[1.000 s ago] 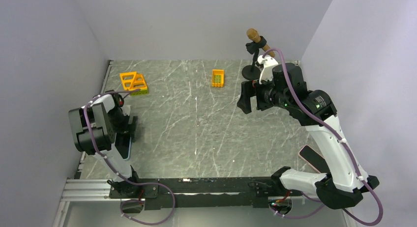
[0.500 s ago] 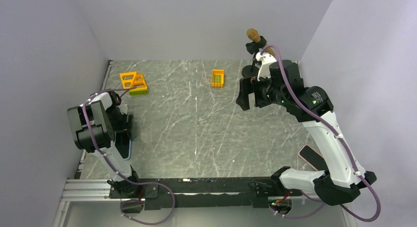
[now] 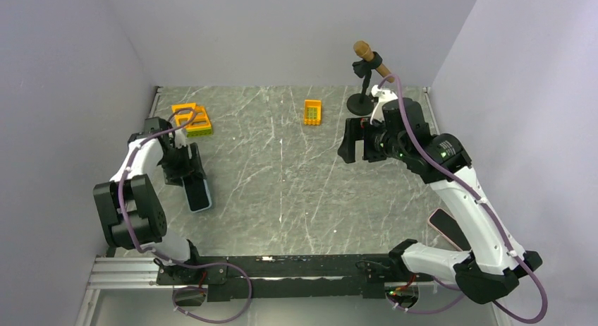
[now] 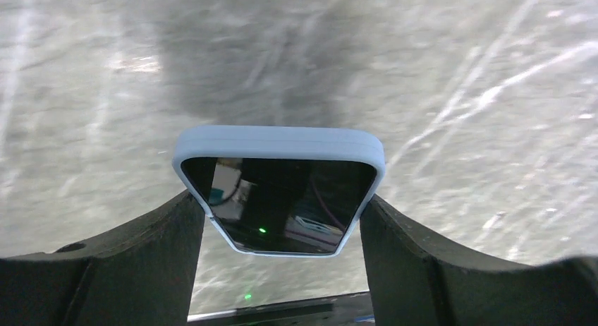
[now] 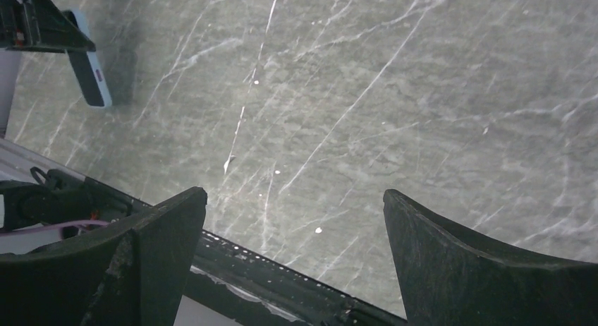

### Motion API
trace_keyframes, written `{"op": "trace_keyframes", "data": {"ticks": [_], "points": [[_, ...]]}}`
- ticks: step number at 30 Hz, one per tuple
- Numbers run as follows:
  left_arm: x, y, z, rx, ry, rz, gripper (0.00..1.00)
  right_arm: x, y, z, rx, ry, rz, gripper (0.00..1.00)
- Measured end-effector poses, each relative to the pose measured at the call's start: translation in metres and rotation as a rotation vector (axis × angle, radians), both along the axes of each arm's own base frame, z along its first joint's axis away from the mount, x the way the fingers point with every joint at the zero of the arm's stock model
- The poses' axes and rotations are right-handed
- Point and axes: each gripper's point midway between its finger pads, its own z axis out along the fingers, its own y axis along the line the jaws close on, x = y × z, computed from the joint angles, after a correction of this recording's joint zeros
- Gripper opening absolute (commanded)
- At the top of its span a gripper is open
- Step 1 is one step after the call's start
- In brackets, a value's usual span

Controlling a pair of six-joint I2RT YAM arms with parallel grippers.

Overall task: Take the phone out of the phone case
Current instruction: Pick up the phone at the center of the board.

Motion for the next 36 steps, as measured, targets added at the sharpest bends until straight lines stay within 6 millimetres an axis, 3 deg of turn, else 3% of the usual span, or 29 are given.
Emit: {"op": "trace_keyframes", "data": {"ticks": [6, 11, 16, 20, 24, 27, 33, 36], "points": [[0.016, -0.068, 0.022, -0.163, -0.096, 0.025, 0.00, -0.004, 0.011, -0.030, 0.047, 0.102, -0.017, 1.00], [0.012, -0.151, 0.050, -0.309, -0.153, -0.020, 0.00, -0.006, 0.034, -0.065, 0.113, 0.239, -0.004, 1.00], [-0.009, -0.246, 0.085, -0.406, -0.269, -0.269, 0.00, -0.011, 0.057, -0.112, 0.166, 0.461, -0.014, 0.96], [-0.035, -0.304, 0.106, -0.411, -0.381, -0.520, 0.00, -0.003, 0.064, -0.122, 0.245, 0.578, -0.057, 0.86], [-0.052, -0.328, 0.116, -0.367, -0.505, -0.708, 0.00, 0.011, 0.060, -0.117, 0.315, 0.633, -0.099, 0.81], [-0.059, -0.338, 0.123, -0.321, -0.596, -0.827, 0.00, 0.020, 0.067, -0.113, 0.338, 0.660, -0.084, 0.79], [-0.057, -0.351, 0.138, -0.241, -0.702, -0.966, 0.00, 0.015, 0.078, -0.106, 0.378, 0.688, -0.047, 0.68], [-0.054, -0.357, 0.142, -0.222, -0.730, -0.996, 0.00, 0.011, 0.084, -0.102, 0.397, 0.695, -0.031, 0.67]]}}
